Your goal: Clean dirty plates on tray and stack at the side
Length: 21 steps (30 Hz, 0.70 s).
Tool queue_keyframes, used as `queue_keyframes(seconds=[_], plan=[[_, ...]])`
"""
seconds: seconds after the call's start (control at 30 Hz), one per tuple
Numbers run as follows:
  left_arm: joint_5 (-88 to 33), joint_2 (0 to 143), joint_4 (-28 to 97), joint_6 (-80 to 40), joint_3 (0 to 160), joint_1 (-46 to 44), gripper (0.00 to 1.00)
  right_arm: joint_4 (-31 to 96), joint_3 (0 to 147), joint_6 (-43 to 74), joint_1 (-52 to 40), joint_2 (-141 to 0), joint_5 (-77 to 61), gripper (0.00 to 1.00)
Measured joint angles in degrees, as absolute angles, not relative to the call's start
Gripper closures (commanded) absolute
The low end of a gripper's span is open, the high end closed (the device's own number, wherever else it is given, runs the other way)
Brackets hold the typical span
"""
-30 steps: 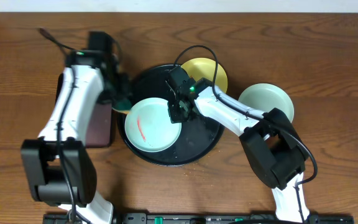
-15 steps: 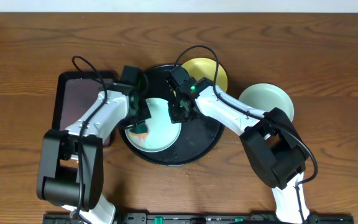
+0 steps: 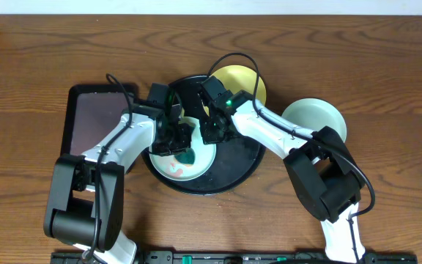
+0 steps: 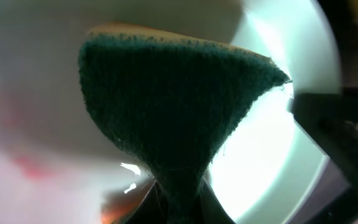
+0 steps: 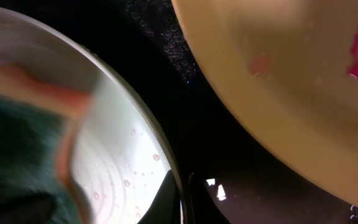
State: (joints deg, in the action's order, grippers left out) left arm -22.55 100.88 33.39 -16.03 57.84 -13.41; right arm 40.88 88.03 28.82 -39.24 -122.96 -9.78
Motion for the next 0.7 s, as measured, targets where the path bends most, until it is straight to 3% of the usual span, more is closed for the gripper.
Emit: queue_keyframes(seconds=[0.4,0.7], plan=[[-7.3,100.7,39.6,-28.3,59.0,-14.6,0.93,40.9,88.0,28.6,-39.3,-123.0,-10.9,0.99],[-3.9,100.6,39.2,-27.0,59.0,-14.7,0.93,40.9,88.0,28.7,-39.4,-123.0,-11.3,0.99]])
